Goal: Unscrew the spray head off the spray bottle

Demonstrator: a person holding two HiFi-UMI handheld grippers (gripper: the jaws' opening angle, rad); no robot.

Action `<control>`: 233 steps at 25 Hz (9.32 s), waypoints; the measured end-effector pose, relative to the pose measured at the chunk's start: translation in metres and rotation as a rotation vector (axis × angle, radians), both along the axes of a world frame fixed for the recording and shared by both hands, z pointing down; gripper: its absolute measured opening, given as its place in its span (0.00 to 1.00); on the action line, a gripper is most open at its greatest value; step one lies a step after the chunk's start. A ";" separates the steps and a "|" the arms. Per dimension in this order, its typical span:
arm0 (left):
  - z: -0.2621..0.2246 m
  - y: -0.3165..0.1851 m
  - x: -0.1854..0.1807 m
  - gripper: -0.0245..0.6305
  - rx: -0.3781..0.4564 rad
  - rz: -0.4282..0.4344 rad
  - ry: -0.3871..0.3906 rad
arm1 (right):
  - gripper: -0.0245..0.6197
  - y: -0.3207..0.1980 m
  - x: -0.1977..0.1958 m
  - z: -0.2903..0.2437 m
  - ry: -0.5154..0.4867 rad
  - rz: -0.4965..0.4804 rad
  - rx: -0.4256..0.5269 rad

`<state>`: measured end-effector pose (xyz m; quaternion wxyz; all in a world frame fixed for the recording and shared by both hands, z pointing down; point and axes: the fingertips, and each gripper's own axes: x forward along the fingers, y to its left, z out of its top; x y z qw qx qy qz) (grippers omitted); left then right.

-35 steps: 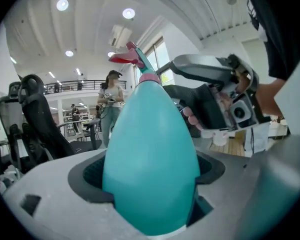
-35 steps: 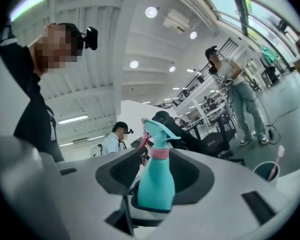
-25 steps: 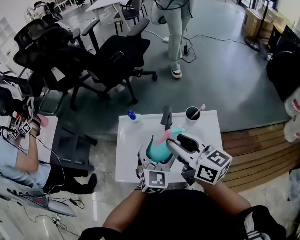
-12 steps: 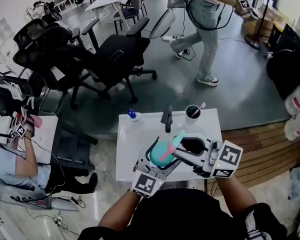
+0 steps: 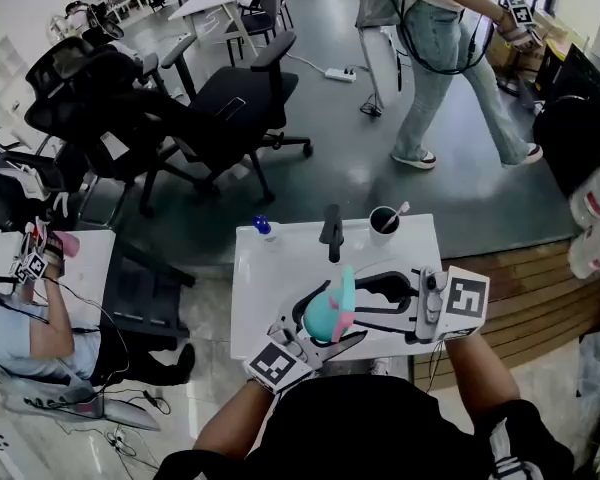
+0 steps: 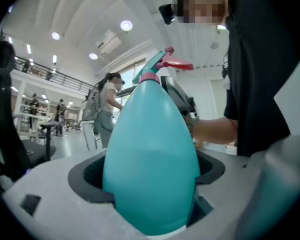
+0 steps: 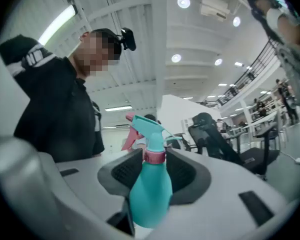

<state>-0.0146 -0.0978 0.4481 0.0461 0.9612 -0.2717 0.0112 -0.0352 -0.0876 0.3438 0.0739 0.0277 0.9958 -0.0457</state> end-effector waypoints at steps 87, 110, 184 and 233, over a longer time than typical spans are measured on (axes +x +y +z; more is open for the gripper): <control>0.002 0.015 0.027 0.75 0.049 0.183 0.019 | 0.25 0.014 0.016 0.005 0.030 0.001 -0.031; 0.045 -0.040 -0.010 0.75 0.108 -0.193 -0.276 | 0.26 -0.041 0.008 0.039 0.037 0.542 -0.254; -0.004 0.021 0.032 0.75 0.164 0.215 -0.065 | 0.25 0.029 0.021 0.001 0.093 -0.096 0.072; 0.102 -0.055 -0.075 0.75 -0.067 -0.387 -0.318 | 0.25 -0.081 0.108 -0.002 -0.050 0.740 -0.018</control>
